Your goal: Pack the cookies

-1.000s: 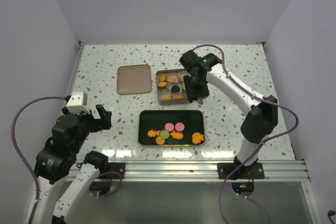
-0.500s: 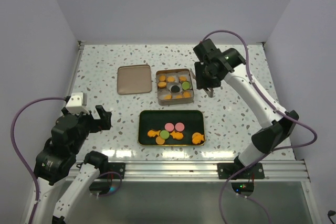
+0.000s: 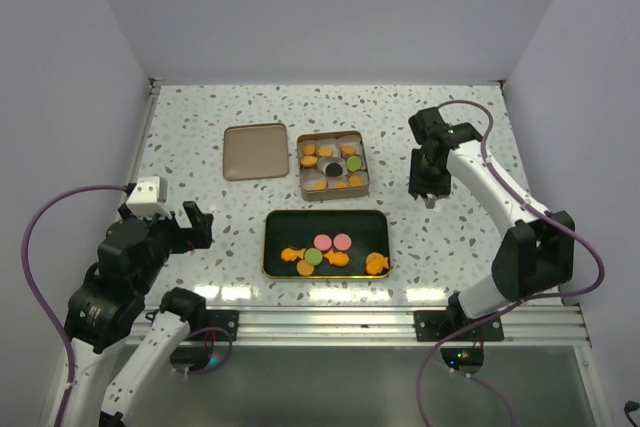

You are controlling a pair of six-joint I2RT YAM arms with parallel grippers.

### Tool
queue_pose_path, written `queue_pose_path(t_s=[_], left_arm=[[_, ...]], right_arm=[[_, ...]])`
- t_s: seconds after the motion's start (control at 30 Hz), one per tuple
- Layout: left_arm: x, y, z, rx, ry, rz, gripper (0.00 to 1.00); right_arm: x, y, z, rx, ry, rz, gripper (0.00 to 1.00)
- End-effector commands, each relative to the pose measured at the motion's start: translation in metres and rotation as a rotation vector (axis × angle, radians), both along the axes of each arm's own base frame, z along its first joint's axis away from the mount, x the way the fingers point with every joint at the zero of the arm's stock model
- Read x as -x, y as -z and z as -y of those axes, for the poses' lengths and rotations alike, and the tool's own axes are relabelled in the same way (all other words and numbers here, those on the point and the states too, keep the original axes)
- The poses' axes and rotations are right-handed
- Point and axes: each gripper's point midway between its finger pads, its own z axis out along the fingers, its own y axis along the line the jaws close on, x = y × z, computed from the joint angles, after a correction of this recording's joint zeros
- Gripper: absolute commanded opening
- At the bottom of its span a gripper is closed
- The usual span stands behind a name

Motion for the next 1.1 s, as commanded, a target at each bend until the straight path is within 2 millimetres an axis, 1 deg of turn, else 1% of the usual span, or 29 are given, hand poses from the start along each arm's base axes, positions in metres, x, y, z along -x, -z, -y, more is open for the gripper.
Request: queue_pose_path(t_s=[0.0,0.03,0.07,0.13,0.17,0.23,0.27,0.33,0.37,0.47,0.53,0.57,0.6,0.8,0.9,0.93,1.0,1.03,1.07], left_arm=[[-0.005,-0.011,0.004,0.004,0.02,0.051,1.0],[-0.005,-0.011,0.004,0.004,0.02,0.051,1.0],[-0.004,-0.011,0.004,0.003,0.024,0.051,1.0],[-0.004,-0.012,0.004,0.006,0.023,0.053,1.0],[-0.004,-0.012,0.004,0.004,0.024,0.054,1.0],[-0.004,-0.011,0.004,0.003,0.024,0.051,1.0],[-0.005,-0.011,0.004,0.004,0.024,0.052,1.0],[-0.004,-0.011,0.004,0.004,0.024,0.054,1.0],[-0.004,-0.012,0.004,0.005,0.024,0.055,1.0],[-0.004,-0.011,0.004,0.006,0.022,0.055,1.0],[-0.004,-0.012,0.003,0.007,0.018,0.058,1.0],[-0.004,-0.013,0.003,0.007,0.017,0.061,1.0],[-0.003,-0.012,0.002,0.007,0.015,0.061,1.0],[-0.003,-0.013,0.001,0.009,0.01,0.063,1.0],[-0.003,-0.012,0.002,0.008,0.01,0.062,1.0],[-0.003,-0.012,0.002,0.008,0.01,0.062,1.0],[-0.003,-0.013,0.002,0.009,0.011,0.061,1.0],[-0.004,-0.012,0.002,0.008,0.011,0.059,1.0],[-0.004,-0.012,0.002,0.007,0.012,0.056,1.0]], right_arm=[[-0.015,-0.002,-0.002,-0.059,0.006,0.109,0.45],[-0.013,0.002,-0.001,-0.066,0.019,0.108,0.45],[-0.007,0.014,-0.001,-0.076,0.027,0.083,0.45],[-0.005,0.022,-0.003,-0.099,0.047,0.085,0.45],[0.004,0.034,-0.003,-0.102,0.054,0.055,0.45],[0.006,0.043,-0.007,-0.137,0.075,0.049,0.45],[0.014,0.053,-0.008,-0.143,0.081,0.021,0.45],[0.017,0.063,-0.013,-0.174,0.094,0.004,0.45],[0.022,0.07,-0.013,-0.178,0.101,-0.016,0.45],[0.029,0.087,-0.015,-0.186,0.112,-0.059,0.45],[0.031,0.094,-0.015,-0.185,0.119,-0.073,0.45],[0.035,0.101,-0.015,-0.181,0.121,-0.095,0.46],[0.034,0.103,-0.015,-0.181,0.122,-0.094,0.46],[0.045,0.126,-0.013,-0.166,0.134,-0.159,0.5],[0.047,0.131,-0.012,-0.158,0.133,-0.174,0.54],[0.048,0.132,-0.012,-0.152,0.131,-0.176,0.59],[0.048,0.132,-0.009,-0.139,0.133,-0.177,0.63],[0.048,0.132,-0.008,-0.135,0.134,-0.176,0.68],[0.049,0.131,-0.008,-0.132,0.131,-0.177,0.69]])
